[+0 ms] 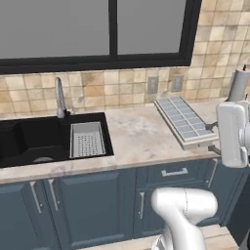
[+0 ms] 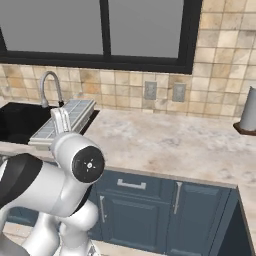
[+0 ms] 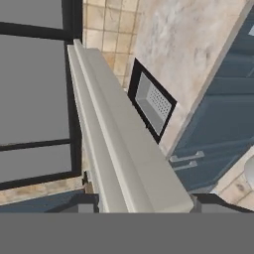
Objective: The ice cube tray has been filled with water. Take the tray and place it in the freezer to make ice. Close the freezer door after placing the tray.
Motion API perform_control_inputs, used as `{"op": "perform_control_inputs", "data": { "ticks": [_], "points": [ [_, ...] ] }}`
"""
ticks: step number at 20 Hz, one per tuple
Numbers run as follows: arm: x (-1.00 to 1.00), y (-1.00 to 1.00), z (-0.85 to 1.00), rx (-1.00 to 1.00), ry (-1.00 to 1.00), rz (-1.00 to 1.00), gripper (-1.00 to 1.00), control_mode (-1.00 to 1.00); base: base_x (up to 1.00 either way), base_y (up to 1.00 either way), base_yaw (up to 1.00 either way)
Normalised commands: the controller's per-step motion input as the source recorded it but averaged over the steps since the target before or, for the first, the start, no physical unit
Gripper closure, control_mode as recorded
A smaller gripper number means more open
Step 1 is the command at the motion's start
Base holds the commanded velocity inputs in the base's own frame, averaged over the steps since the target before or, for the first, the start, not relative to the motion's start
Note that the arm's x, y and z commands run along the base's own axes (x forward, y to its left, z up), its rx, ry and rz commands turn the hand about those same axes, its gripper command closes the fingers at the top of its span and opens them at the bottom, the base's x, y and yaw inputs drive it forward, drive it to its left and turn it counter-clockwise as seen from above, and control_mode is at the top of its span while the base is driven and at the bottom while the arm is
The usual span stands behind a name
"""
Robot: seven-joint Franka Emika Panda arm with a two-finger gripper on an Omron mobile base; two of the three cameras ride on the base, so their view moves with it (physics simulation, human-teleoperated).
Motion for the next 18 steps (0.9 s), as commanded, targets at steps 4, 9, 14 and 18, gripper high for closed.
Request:
{"op": "perform_control_inputs", "data": {
  "ticks": [4,9,14,18],
  "points": [
    [0.00,0.00,0.00,0.00,0.00,0.00,1.00,1.00,-0.50,0.21,0.16],
    [0.00,0.00,0.00,0.00,0.00,0.00,1.00,1.00,-0.38,0.26,0.32],
    [0.00,0.00,0.00,0.00,0.00,0.00,1.00,1.00,-0.30,0.28,0.39],
    [0.00,0.00,0.00,0.00,0.00,0.00,1.00,1.00,-0.24,0.32,0.46]
  ]
}}
